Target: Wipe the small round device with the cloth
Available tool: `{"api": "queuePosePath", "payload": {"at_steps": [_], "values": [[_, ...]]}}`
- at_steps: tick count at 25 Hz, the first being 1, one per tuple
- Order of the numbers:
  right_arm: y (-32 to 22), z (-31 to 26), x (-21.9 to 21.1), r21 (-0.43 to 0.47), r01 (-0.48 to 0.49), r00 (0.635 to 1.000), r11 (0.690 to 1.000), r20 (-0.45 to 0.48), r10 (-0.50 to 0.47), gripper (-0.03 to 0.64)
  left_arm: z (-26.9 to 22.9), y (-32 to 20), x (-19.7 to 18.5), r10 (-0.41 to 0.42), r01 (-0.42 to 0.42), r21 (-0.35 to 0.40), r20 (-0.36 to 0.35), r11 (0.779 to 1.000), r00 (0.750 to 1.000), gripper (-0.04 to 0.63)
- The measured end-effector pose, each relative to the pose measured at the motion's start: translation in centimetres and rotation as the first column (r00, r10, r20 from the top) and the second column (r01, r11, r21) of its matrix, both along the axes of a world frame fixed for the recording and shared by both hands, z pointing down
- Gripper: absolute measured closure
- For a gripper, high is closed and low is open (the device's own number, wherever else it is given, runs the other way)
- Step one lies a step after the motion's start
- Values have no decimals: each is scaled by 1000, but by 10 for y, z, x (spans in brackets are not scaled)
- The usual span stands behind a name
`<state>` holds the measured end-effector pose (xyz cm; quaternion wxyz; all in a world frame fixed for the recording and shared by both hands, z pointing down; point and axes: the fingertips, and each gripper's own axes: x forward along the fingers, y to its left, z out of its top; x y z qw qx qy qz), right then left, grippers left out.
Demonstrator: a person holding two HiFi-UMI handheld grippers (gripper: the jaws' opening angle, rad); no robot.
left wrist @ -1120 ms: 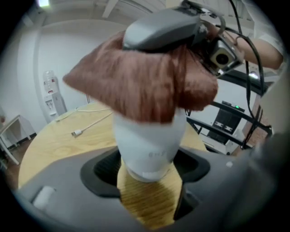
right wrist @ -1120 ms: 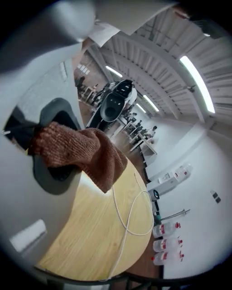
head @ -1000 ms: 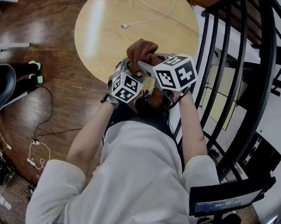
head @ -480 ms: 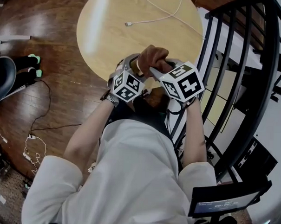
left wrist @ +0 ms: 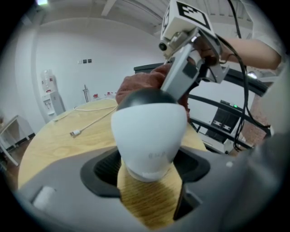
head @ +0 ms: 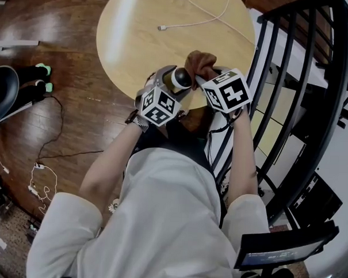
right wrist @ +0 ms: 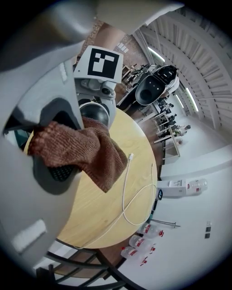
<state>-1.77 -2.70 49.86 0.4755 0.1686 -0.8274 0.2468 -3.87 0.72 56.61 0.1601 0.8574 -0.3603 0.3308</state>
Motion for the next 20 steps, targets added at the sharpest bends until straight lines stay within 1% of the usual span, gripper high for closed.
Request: {"api": "queuePosePath", "payload": {"at_steps": [6,11,14,17,20], "values": [[-14,-4,-12,38,27,1000,999,-9,-26,512,-1,3,0,3,-3,-2,7,1000,1000,218],[-19,-9,-23,77,105,993,992,-58,-100,512,0,3,-1,5,-5,2,14,1000,1000,218],[-19,-15,-36,99,165,985,981,-69,-158,512,-1,1,-1,3,-3,5,17,1000,1000,218],[-19,-17,-42,122,225,971,967,-111,-212,512,0,1,1,5,-5,5,16,1000,1000,218],[-22,-23,-53,167,290,952,942,-156,-265,512,1,2,3,14,-14,1,11,1000,1000,218]]}}
